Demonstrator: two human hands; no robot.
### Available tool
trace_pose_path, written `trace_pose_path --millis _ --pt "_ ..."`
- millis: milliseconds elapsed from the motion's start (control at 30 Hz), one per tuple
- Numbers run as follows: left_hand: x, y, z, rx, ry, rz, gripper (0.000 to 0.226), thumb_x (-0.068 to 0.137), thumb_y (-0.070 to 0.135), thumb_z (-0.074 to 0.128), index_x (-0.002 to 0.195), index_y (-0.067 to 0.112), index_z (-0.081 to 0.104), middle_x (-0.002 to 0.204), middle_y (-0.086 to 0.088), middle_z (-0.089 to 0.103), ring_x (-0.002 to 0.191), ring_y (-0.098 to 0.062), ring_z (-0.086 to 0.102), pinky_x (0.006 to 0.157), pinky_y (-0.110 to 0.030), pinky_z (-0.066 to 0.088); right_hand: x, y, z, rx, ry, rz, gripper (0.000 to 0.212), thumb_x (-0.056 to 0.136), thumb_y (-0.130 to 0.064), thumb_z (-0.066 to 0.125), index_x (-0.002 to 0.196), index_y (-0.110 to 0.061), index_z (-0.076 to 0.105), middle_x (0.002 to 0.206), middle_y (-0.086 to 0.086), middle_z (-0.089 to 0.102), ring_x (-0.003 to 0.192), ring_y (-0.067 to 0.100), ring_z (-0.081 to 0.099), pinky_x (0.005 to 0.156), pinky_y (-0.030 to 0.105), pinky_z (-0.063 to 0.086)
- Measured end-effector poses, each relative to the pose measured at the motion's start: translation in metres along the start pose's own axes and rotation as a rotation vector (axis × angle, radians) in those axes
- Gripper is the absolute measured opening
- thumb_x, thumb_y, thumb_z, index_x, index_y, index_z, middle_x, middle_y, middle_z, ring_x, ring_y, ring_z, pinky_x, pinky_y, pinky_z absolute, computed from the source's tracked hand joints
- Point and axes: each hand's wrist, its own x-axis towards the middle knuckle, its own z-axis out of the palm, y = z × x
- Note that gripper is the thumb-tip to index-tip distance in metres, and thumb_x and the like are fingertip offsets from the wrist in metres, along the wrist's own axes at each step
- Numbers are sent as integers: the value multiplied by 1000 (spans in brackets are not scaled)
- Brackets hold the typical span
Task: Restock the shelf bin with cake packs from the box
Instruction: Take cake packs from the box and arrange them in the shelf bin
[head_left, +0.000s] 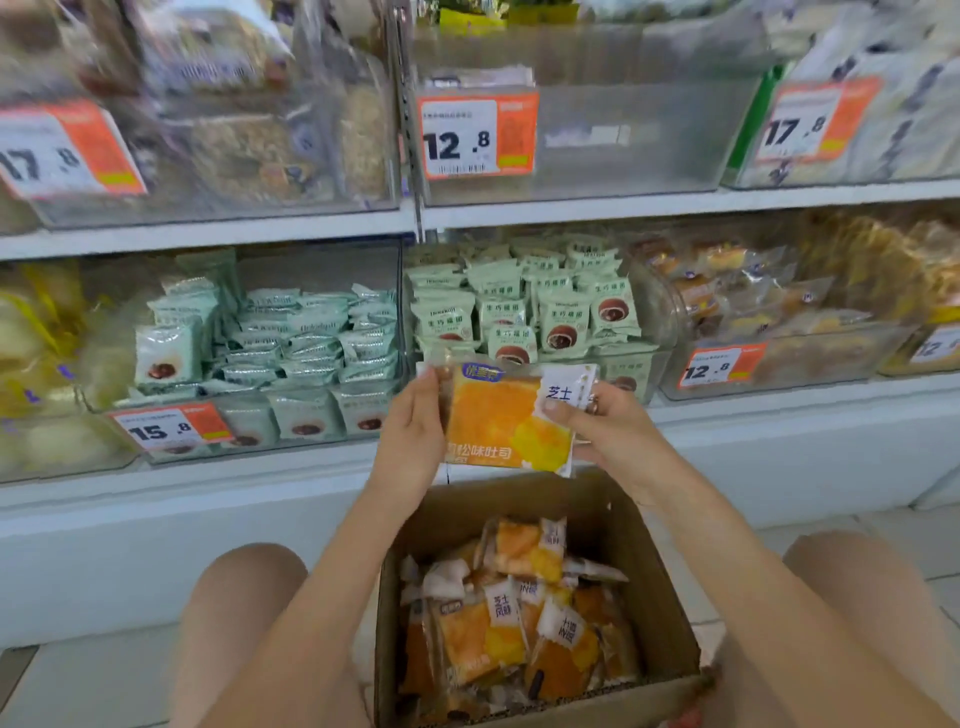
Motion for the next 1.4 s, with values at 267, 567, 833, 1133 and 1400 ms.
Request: trace_pose_path --millis 267,567,833,1133,1400 --pt "132 105 -29 859 564 801 33 95 28 35 103 5 58 84 -12 64 80 -32 59 58 -34 38 59 -210 -39 61 187 -507 9 86 -14 66 92 -20 63 93 0 69 84 16 67 76 38 56" --pt "245 110 15 1076 570 1291 11 85 13 49 83 6 57 72 -10 57 64 -28 49 70 -35 34 195 -309 -23 -290 106 -457 31 86 -9 67 115 -12 58 102 9 69 74 15 62 66 35 58" --pt "247 107 16 1037 631 1351 15 91 18 40 78 12 43 65 -7 45 60 -25 38 71 -35 34 252 -282 1 -737 67 -264 51 75 -22 80 117 -14 54 111 7 58 100 24 60 74 42 56" --pt "247 106 18 1073 643 1297 13 90 20 41 80 12 43 66 -7 49 61 -26 42 76 -36 36 245 -282 13 -1203 143 -312 70 75 -31 78 129 -1 45 115 12 52 118 29 53 77 29 43" --pt "240 113 15 1191 536 1240 9 88 14 47 79 12 44 65 -7 49 60 -26 44 73 -34 34 209 -299 -2 -1118 206 -416 67 77 -29 76 127 -3 40 126 14 53 109 31 55 77 37 48"
